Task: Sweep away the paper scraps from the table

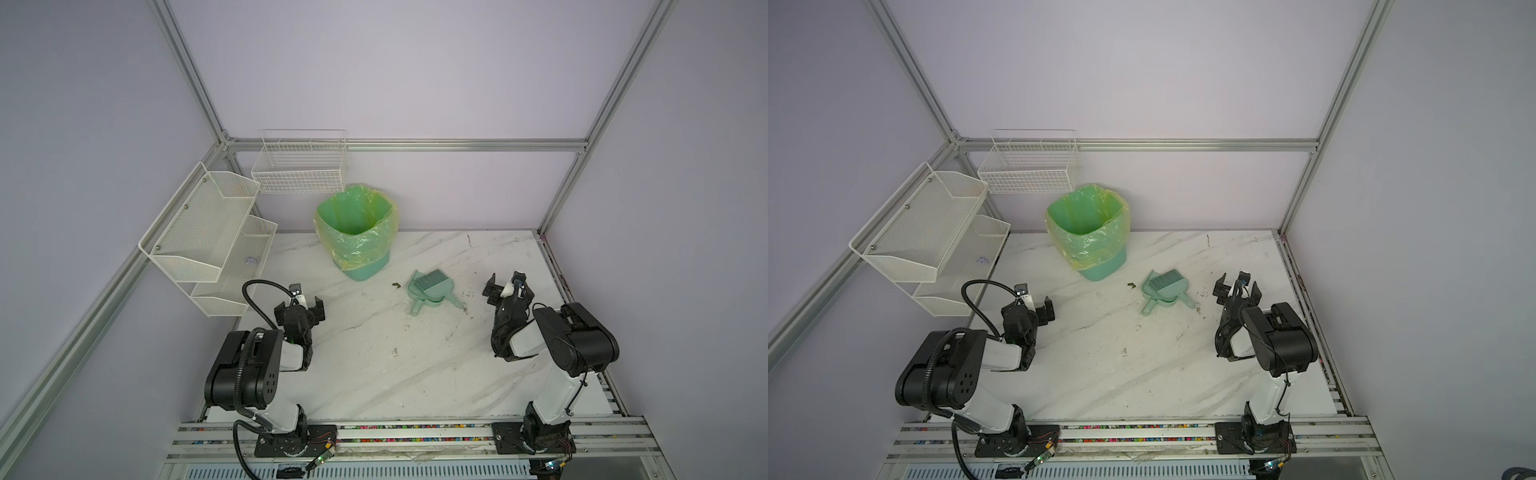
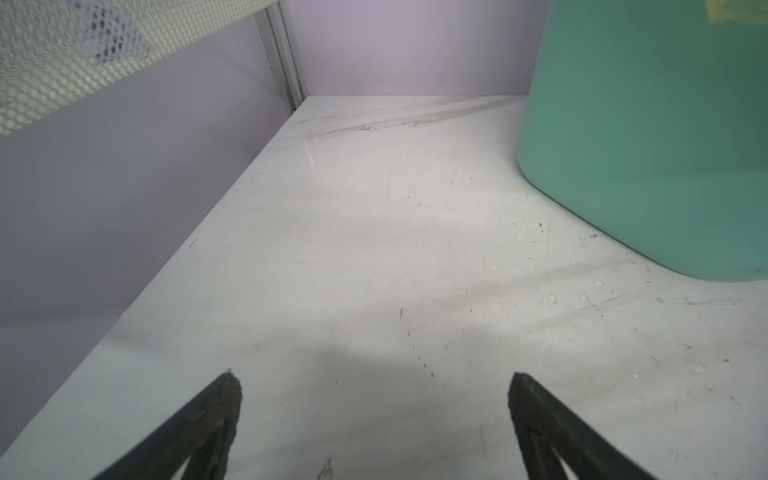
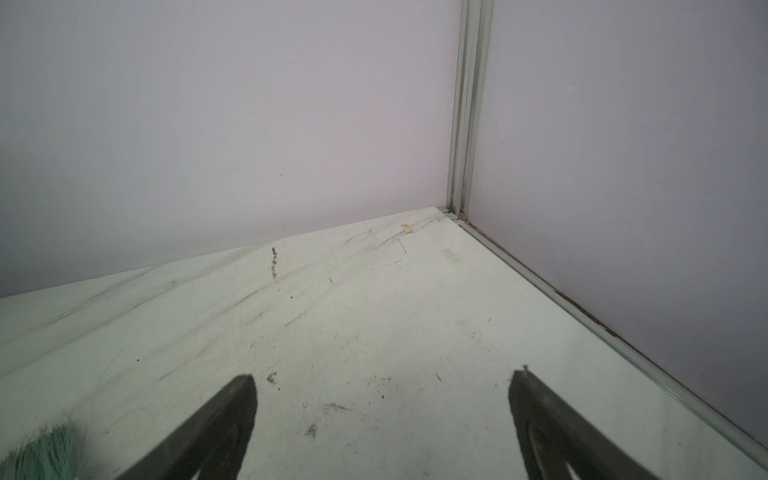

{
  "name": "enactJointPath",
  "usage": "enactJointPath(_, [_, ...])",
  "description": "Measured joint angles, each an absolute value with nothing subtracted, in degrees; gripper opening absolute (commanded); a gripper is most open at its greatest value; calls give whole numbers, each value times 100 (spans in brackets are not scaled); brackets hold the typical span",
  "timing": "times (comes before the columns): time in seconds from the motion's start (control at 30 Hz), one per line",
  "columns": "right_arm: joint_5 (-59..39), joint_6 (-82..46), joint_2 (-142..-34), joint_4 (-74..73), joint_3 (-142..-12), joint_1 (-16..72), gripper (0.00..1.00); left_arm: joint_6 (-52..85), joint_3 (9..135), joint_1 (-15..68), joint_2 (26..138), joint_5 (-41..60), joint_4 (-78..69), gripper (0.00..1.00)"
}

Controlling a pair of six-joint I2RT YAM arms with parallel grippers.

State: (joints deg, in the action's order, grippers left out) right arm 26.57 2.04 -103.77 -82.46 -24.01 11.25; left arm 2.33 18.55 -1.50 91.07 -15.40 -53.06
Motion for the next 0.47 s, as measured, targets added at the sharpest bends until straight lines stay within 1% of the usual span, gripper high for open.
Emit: enactJointPath(0.47, [2648, 204, -10377, -8241, -2403, 1122, 97, 239, 1855, -154, 9105, -1332, -5306, 100])
